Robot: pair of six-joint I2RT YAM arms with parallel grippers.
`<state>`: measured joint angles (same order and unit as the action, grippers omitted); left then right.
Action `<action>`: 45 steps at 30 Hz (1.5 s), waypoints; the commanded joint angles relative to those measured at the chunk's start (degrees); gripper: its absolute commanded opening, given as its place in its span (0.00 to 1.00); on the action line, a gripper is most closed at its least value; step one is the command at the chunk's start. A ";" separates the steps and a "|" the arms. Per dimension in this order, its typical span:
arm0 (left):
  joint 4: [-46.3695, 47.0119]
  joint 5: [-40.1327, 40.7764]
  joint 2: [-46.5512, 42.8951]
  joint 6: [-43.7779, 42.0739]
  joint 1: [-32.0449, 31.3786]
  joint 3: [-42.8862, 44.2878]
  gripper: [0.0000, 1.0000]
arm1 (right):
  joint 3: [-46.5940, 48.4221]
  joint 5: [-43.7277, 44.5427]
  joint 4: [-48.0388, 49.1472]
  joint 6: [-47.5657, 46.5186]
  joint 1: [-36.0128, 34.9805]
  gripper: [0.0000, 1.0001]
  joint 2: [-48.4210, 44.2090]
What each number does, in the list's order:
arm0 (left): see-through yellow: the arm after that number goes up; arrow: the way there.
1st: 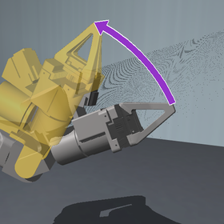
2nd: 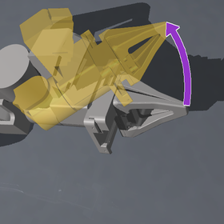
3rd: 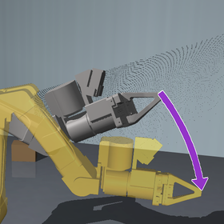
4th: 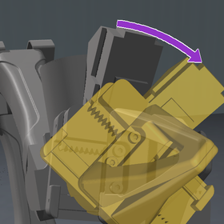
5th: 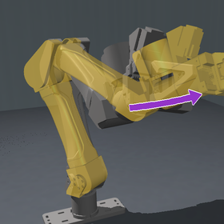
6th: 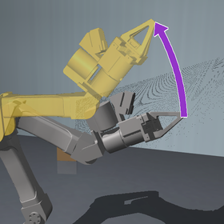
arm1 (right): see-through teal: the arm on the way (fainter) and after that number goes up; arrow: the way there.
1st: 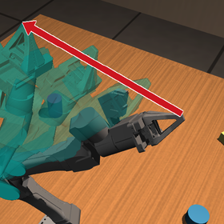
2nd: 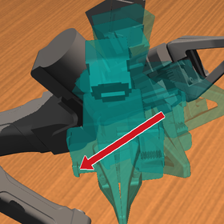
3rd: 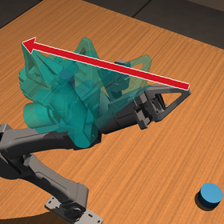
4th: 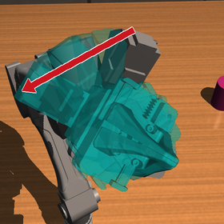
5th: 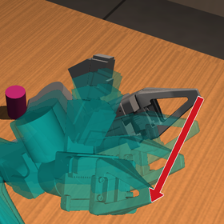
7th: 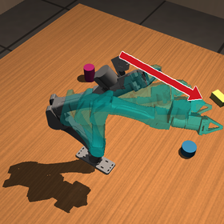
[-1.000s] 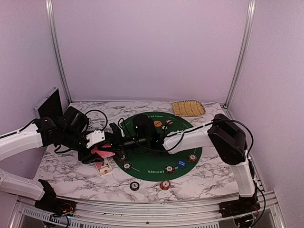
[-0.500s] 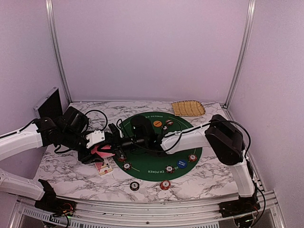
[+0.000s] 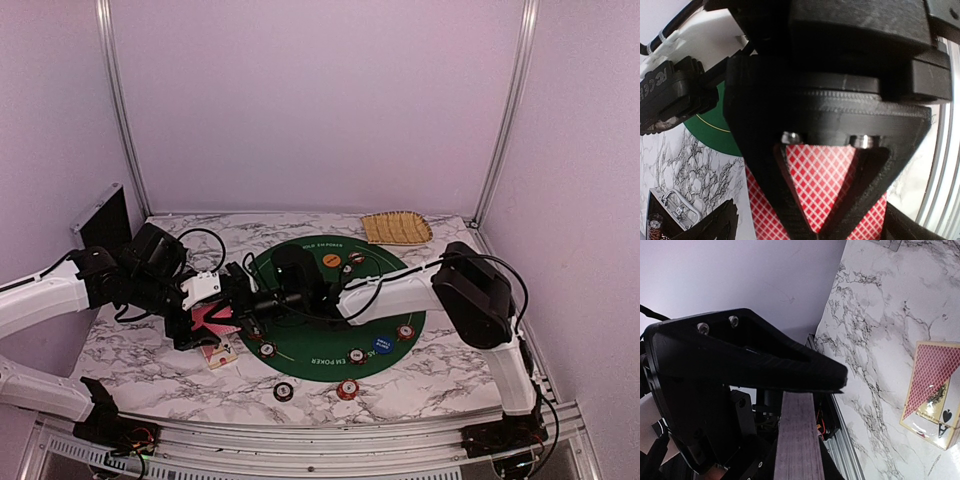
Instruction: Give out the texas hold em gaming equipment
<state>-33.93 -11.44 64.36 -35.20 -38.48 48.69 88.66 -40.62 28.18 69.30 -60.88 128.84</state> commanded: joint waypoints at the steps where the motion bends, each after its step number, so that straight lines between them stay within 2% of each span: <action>1: 0.83 0.09 -0.54 -0.78 0.03 0.00 0.96 | 3.92 -1.60 2.67 0.40 -0.99 0.07 0.44; 7: 0.59 0.75 -0.86 -2.05 0.03 -0.90 0.92 | 4.28 -2.35 4.04 1.89 -1.00 0.07 1.40; 14: 0.60 1.41 -1.50 -2.82 0.00 -1.33 0.62 | 3.82 -2.02 3.17 2.03 -0.77 0.14 1.32; 16: 0.67 1.32 -1.58 -2.57 0.02 -1.20 0.57 | 3.53 -1.84 2.81 2.01 -0.63 0.21 1.20; 21: 0.70 1.41 -1.65 -2.10 -0.01 -0.98 0.54 | 2.27 -1.16 1.79 1.77 -0.24 0.43 0.57; 26: 0.78 0.73 -1.39 -1.72 0.03 -0.70 0.52 | 1.79 -0.54 0.38 1.08 0.05 0.54 0.05; 45: -1.07 -0.45 -0.97 -1.53 -0.02 0.08 0.41 | 1.61 4.29 -11.02 -5.46 1.49 0.54 -2.83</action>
<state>-34.35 -10.24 63.83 -36.64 -38.63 47.70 90.17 -39.27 21.32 66.04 -60.51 128.60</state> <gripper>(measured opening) 0.658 0.547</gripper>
